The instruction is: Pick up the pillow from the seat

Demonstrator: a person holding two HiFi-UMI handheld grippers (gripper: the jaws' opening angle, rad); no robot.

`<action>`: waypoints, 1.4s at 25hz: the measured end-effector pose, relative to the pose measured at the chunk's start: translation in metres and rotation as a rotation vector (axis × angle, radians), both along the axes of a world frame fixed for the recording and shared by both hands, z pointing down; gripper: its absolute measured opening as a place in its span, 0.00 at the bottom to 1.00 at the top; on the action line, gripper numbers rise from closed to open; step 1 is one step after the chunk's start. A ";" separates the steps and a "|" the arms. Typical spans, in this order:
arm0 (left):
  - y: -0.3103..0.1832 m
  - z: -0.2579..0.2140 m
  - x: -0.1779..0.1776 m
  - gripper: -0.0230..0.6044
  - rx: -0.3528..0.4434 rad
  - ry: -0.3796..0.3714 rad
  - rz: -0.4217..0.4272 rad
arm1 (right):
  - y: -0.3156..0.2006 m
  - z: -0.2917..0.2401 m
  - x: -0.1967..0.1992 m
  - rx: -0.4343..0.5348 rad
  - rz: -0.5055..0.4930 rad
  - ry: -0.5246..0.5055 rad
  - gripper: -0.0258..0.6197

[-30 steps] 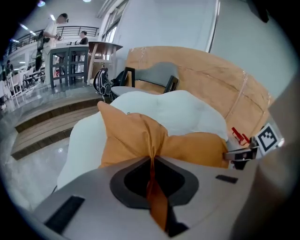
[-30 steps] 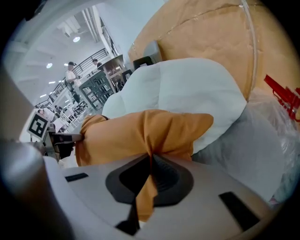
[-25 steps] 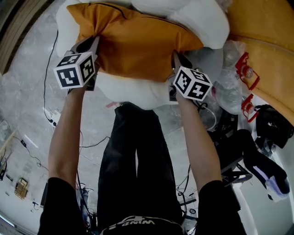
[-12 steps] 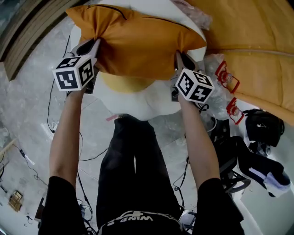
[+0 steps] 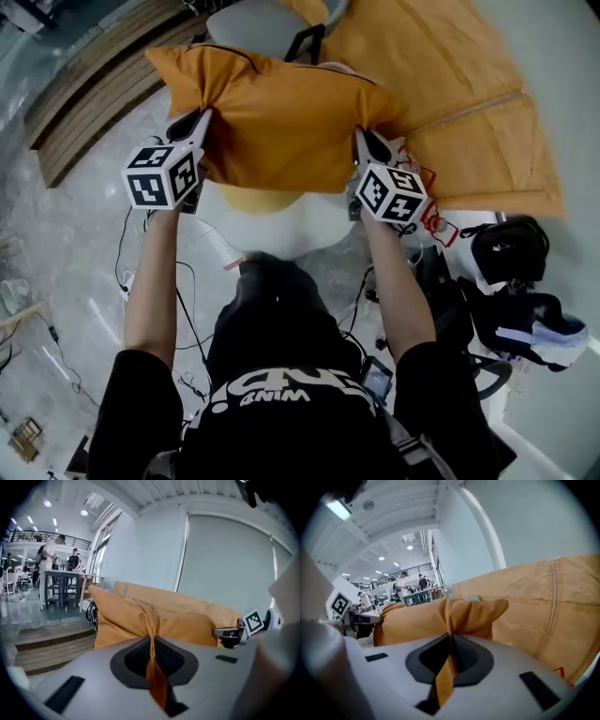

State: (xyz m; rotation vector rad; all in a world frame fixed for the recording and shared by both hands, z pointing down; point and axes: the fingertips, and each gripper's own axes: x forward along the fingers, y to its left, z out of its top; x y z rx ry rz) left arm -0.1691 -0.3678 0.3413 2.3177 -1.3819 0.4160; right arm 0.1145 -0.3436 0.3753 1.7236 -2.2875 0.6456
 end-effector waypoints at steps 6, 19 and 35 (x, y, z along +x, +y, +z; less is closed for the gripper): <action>0.065 -0.117 0.004 0.08 0.165 -0.004 0.031 | 0.050 -0.119 0.001 0.148 -0.072 0.023 0.09; 0.175 -0.254 -0.005 0.08 0.455 0.018 0.006 | 0.141 -0.246 -0.011 0.357 -0.175 0.031 0.09; 0.183 -0.242 -0.013 0.08 0.433 0.002 -0.010 | 0.142 -0.241 -0.019 0.382 -0.202 0.041 0.09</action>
